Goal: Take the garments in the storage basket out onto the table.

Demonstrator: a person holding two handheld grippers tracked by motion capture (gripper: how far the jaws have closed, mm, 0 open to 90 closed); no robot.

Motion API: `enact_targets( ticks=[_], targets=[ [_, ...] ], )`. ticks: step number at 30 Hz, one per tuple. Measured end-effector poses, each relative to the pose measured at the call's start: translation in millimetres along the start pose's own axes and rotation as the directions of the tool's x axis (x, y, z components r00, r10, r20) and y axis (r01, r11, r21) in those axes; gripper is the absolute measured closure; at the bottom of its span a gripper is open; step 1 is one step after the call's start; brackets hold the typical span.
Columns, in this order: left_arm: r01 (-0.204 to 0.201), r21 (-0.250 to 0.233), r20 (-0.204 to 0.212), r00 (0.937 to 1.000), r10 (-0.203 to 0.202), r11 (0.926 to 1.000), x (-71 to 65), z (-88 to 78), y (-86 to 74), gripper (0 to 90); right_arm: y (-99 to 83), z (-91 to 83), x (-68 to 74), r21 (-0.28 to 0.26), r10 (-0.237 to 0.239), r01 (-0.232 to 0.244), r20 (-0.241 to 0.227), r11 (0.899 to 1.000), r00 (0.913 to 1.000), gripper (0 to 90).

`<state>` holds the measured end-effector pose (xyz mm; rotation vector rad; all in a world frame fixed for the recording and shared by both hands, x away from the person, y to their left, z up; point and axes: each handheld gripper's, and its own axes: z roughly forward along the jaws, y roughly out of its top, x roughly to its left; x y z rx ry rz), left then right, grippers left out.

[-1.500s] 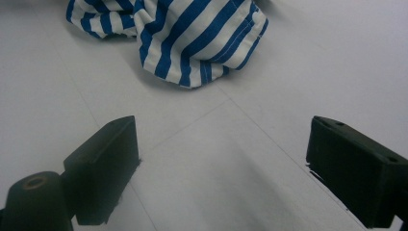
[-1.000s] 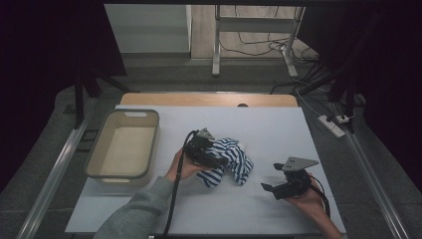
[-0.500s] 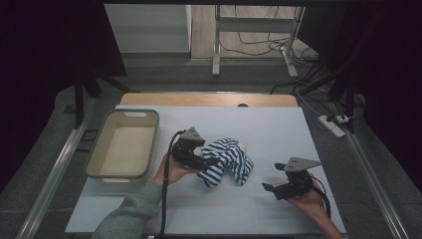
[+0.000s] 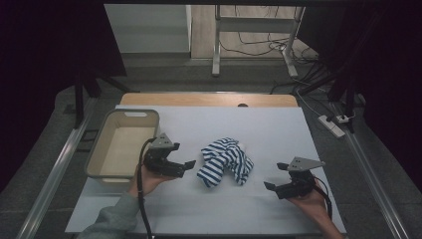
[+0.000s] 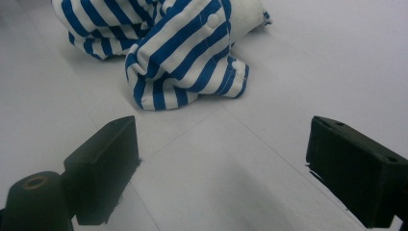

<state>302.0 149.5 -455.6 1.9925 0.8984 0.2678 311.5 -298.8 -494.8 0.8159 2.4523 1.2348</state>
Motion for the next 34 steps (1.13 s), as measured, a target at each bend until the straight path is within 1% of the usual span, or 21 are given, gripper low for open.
enact_targets(
  ticks=[2, 5, 9, 13, 15, 16, 18, 19, 21, 28, 34],
  targets=[
    [0.015, -0.008, 0.001, 0.9999, -0.015, 0.9999, 2.2, -6.7, -5.4, 11.9, 0.4, -1.9, -1.0, -0.011, 0.004, -0.004, 0.006, 1.000, 1.0000, 11.0],
    [0.015, -0.009, -0.024, 0.9996, -0.015, 0.9999, 4.2, -18.0, -14.5, 12.2, 0.6, -3.1, -2.3, -0.027, 0.014, -0.014, 0.005, 1.000, 0.9999, 11.1],
    [0.021, -0.019, -0.055, 0.9982, -0.022, 0.9996, 5.8, -32.5, -27.3, 12.2, 1.0, -3.4, -2.4, -0.030, 0.016, -0.015, 0.006, 0.999, 0.9999, 11.2],
    [0.031, -0.031, -0.072, 0.9968, -0.034, 0.9990, 7.0, -45.3, -42.2, 12.3, 0.7, -3.2, -2.5, -0.031, 0.017, -0.017, 0.006, 0.999, 0.9998, 11.2],
    [0.036, -0.031, -0.071, 0.9967, -0.038, 0.9989, 7.6, -49.4, -47.8, 12.4, 0.7, -3.4, -2.5, -0.032, 0.017, -0.017, 0.007, 0.999, 0.9998, 11.2],
    [0.039, -0.028, -0.073, 0.9965, -0.041, 0.9989, 8.0, -50.7, -50.0, 12.3, 0.8, -3.5, -2.6, -0.033, 0.016, -0.016, 0.007, 0.999, 0.9998, 11.2],
    [0.049, -0.031, -0.061, 0.9968, -0.051, 0.9983, 9.3, -52.7, -53.4, 12.3, 1.0, -3.6, -2.2, -0.035, 0.014, -0.014, 0.011, 0.999, 0.9998, 11.4],
    [0.051, -0.030, -0.064, 0.9965, -0.053, 0.9982, 9.9, -53.4, -54.3, 12.3, 1.1, -3.5, -2.1, -0.035, 0.014, -0.014, 0.012, 0.999, 0.9998, 11.4],
    [0.048, -0.032, -0.069, 0.9963, -0.050, 0.9983, 10.8, -54.4, -54.9, 12.3, 1.0, -3.2, -2.0, -0.034, 0.013, -0.013, 0.014, 0.999, 0.9998, 11.4],
    [0.035, -0.027, -0.067, 0.9971, -0.037, 0.9990, 10.3, -52.5, -53.8, 12.5, 1.3, -4.2, -1.4, -0.037, 0.008, -0.008, 0.021, 0.999, 0.9997, 11.4],
    [0.031, -0.023, -0.068, 0.9972, -0.032, 0.9993, 10.0, -50.8, -53.3, 12.5, 1.5, -3.8, 0.0, -0.037, 0.001, 0.000, 0.024, 0.999, 0.9997, 11.4]
  ],
)
